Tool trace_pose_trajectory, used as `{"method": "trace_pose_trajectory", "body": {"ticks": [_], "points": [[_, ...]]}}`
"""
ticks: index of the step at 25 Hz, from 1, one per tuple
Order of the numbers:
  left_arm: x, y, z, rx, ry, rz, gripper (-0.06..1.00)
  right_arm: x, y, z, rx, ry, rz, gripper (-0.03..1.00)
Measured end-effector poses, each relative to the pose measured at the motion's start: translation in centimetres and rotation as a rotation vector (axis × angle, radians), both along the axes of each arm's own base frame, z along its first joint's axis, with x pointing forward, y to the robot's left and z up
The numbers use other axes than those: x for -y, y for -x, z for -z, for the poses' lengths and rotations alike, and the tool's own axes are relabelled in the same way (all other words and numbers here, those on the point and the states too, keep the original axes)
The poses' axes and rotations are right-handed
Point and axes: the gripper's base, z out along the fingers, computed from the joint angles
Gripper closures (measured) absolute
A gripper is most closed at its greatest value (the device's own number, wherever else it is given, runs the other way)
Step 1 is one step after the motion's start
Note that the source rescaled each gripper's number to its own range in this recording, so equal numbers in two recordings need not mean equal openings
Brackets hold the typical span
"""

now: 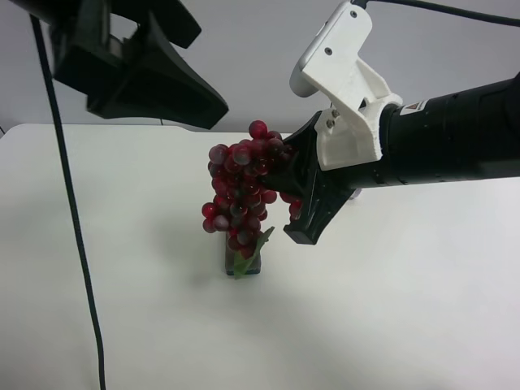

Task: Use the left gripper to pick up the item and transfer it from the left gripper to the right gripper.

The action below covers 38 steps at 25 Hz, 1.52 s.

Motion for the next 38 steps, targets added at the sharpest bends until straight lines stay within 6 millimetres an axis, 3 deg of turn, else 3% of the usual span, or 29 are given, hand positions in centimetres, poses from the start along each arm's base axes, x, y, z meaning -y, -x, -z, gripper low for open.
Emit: {"method": "trace_pose_trajectory", "body": {"ticks": [8,14,17,22,30,38], "points": [[-4.9,4.8,-2.7,-0.068,-0.026,-0.147,-0.05,0.0,0.0,0.0,-0.003,-0.002,0.001,0.96],[-8.7,8.1,-3.4,-0.077,-0.024,-0.288,-0.05,0.0,0.0,0.0,-0.009,-0.006,0.004,0.96],[-10.6,9.8,-1.9,-0.081,-0.026,-0.359,-0.05,0.0,0.0,0.0,-0.01,-0.007,0.005,0.96],[-13.5,12.7,2.8,-0.149,-0.032,-0.466,-0.05,0.0,0.0,0.0,-0.01,-0.007,0.005,0.96],[-15.9,15.7,9.7,-0.215,0.028,-0.549,-0.05,0.0,0.0,0.0,-0.01,-0.007,0.005,0.96],[-17.7,18.0,11.5,-0.158,0.192,-0.572,-0.05,0.0,0.0,0.0,-0.011,-0.008,0.005,0.96]]}}
